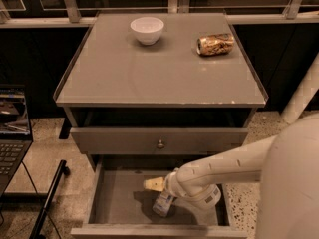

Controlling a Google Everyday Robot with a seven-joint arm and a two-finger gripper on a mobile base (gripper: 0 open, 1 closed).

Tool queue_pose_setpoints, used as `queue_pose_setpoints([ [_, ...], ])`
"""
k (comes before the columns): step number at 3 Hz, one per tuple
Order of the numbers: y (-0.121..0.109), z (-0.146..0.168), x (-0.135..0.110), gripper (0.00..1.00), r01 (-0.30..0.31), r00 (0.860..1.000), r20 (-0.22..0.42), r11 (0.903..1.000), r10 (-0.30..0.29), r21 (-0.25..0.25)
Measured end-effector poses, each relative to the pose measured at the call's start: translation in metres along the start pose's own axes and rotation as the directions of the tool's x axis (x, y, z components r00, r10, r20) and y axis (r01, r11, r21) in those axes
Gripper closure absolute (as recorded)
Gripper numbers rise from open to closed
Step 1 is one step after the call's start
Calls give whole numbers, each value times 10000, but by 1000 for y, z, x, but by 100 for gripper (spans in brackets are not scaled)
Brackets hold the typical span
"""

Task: Pick blue plastic bottle from middle drawer and place on counter

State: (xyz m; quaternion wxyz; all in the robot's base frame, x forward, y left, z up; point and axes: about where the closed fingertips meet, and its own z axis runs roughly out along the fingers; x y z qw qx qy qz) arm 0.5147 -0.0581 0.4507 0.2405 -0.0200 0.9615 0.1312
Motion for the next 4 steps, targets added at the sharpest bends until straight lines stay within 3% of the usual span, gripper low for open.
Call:
queue_pose_setpoints([
  [1, -14, 17, 12, 0, -386, 9979, -502, 9987, 402, 325],
  [2, -17, 28, 18, 0, -975, 9911, -905, 9952, 977, 65],
  [3, -6, 27, 16, 0, -1325, 9859, -1123, 9887, 1241, -702],
  [4, 15, 28, 15, 0, -1155, 9856, -1382, 9844, 970, -1326],
])
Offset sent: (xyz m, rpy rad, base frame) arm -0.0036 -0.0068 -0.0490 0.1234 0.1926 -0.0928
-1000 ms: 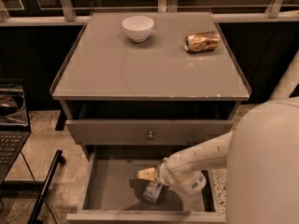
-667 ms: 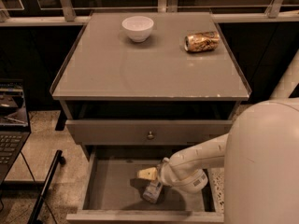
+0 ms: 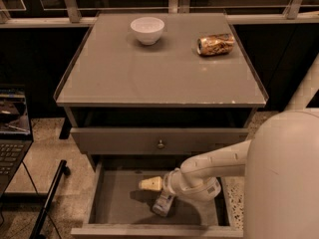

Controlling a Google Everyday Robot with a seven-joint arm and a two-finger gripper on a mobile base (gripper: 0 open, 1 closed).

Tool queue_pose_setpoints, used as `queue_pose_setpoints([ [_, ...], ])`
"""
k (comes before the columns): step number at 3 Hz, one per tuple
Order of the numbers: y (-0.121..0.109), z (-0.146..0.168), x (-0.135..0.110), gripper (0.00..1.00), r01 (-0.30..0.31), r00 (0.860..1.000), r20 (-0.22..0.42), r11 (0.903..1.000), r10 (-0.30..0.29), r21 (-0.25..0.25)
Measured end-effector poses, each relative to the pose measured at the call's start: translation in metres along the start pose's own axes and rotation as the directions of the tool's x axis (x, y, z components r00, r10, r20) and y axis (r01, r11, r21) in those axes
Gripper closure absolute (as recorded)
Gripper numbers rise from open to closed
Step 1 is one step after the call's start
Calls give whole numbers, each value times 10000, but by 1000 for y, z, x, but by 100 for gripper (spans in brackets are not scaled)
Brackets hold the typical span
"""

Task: Pick blue plastic bottle from middle drawer and place on counter

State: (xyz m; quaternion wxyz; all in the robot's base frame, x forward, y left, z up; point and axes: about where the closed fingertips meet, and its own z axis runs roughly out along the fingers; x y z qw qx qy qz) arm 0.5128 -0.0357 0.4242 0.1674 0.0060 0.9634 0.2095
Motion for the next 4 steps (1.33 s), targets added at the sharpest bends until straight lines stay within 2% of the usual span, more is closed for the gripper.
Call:
queue_pose_setpoints([
  [1, 0, 0, 0, 0, 5, 10000, -3, 10000, -5, -2],
  [4, -27, 51, 6, 0, -1314, 9910, -229, 9910, 1319, 241],
])
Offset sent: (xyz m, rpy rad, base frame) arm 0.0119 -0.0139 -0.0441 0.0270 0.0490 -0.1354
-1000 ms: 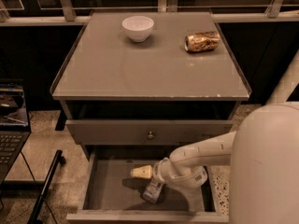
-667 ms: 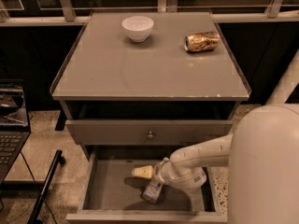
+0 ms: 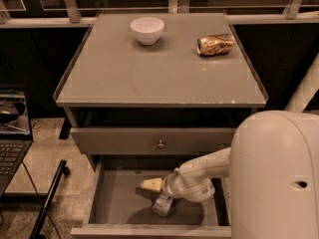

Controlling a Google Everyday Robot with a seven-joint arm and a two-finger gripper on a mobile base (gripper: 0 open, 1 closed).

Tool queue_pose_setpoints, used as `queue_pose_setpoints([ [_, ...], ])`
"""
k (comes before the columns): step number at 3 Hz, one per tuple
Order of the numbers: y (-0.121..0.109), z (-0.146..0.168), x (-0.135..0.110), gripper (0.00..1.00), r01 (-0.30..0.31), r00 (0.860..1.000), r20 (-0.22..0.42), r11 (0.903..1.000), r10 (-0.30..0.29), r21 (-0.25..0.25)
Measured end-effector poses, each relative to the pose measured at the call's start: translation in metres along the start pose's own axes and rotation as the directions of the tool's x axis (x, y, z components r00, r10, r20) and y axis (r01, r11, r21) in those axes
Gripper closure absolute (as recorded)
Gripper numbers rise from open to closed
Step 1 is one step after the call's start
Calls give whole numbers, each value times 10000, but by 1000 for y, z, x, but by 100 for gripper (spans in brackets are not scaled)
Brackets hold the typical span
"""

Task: Pick blue plastic bottle from middle drawer and place on counter

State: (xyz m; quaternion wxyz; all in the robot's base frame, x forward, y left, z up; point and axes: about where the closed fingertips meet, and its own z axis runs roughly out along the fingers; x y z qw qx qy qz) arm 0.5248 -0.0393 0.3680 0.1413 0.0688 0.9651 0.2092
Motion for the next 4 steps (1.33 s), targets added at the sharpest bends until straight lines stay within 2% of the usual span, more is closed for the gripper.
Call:
queue_pose_setpoints([
  [1, 0, 1, 0, 17, -18, 10000, -13, 10000, 18, 3],
  [4, 0, 1, 1, 87, -18, 10000, -15, 10000, 18, 3],
])
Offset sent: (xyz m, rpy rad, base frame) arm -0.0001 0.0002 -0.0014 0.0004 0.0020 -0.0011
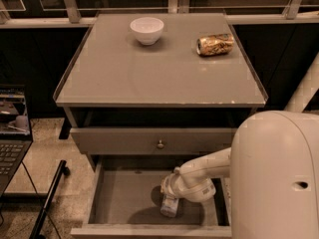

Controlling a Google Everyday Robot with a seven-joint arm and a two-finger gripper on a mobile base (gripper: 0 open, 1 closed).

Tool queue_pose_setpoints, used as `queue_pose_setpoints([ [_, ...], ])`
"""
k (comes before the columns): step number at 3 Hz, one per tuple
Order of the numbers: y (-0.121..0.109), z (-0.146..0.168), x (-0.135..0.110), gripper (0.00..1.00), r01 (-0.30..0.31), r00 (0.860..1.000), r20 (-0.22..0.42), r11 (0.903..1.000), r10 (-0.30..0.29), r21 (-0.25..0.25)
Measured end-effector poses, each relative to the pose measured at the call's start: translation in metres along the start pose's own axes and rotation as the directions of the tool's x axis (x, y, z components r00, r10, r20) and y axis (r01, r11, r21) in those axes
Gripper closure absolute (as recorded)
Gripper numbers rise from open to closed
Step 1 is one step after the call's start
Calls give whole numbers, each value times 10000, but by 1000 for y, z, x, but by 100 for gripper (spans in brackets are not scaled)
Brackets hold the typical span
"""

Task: Pick blue plastic bottle from middle drawer and place on counter

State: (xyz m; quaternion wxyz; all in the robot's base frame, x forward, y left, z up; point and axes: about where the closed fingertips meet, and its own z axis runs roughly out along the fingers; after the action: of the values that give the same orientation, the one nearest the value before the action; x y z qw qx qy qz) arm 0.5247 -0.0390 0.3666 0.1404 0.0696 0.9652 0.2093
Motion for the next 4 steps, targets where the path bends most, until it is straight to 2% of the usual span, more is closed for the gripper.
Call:
queue_pose_setpoints([
  [1, 0, 0, 0, 100, 0, 10000, 0, 10000, 0, 0],
  [3, 2, -4, -1, 100, 1, 10000, 0, 10000, -1, -1],
  [4, 8, -31, -18, 100, 1072, 9939, 359, 9902, -1044, -899],
])
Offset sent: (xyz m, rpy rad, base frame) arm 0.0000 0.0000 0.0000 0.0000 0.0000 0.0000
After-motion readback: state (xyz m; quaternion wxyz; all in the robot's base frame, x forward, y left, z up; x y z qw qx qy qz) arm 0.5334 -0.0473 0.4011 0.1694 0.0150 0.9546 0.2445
